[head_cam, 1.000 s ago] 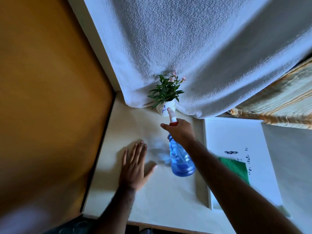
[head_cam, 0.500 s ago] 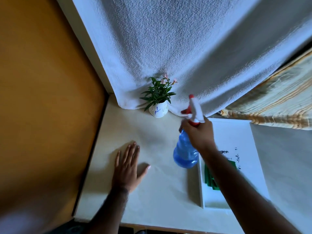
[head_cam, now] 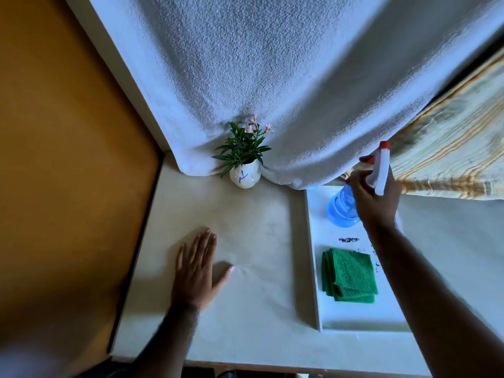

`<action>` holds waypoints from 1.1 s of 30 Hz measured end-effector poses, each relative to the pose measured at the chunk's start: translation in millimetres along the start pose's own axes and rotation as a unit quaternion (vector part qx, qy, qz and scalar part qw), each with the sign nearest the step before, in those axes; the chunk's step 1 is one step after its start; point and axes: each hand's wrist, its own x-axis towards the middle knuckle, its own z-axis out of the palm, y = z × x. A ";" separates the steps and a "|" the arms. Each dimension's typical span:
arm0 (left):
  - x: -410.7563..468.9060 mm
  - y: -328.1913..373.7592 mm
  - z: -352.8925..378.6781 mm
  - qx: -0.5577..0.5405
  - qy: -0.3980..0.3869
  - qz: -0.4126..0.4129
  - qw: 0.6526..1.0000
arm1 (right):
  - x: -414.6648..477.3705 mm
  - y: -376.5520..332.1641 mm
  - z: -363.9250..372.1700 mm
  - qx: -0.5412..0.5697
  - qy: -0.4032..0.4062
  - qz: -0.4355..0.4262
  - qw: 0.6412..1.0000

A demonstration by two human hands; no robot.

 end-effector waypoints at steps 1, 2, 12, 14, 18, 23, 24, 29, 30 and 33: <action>0.0 -0.1 -0.5 0.000 0.000 0.001 1.000 | 0.1 5.7 1.6 -0.005 -0.005 0.007 1.000; 0.0 -0.3 -0.8 0.001 0.000 0.002 1.000 | -0.9 10.7 2.6 -0.006 -0.008 0.017 1.000; 0.2 -1.3 -1.6 -0.019 -0.006 0.001 1.000 | -14.8 3.1 -8.0 0.047 -0.097 0.071 0.992; 0.2 -1.0 -0.9 -0.022 -0.010 0.001 1.000 | -31.2 2.4 -17.9 0.053 -0.090 0.043 0.994; 0.1 -0.7 -0.9 -0.029 -0.017 -0.004 0.999 | -94.6 28.4 -50.9 -0.054 -0.063 -0.012 0.996; -0.8 -0.9 -0.2 -0.030 -0.002 -0.002 1.000 | -155.5 73.1 -89.9 -0.199 -0.331 -0.187 0.903; -0.9 -1.0 0.2 -0.028 0.000 -0.001 1.000 | -159.0 79.4 -93.4 -0.218 -0.358 -0.206 0.884; -0.2 0.0 0.5 -0.019 0.008 0.001 1.000 | -151.9 86.9 -95.6 -0.277 -0.399 -0.216 0.847; -0.5 -0.2 0.4 -0.018 0.009 0.001 1.000 | -150.7 84.6 -94.1 -0.284 -0.396 -0.217 0.846; -1.6 -0.3 0.1 -0.016 0.008 0.002 1.000 | -152.8 73.2 -92.0 -0.290 -0.363 -0.233 0.854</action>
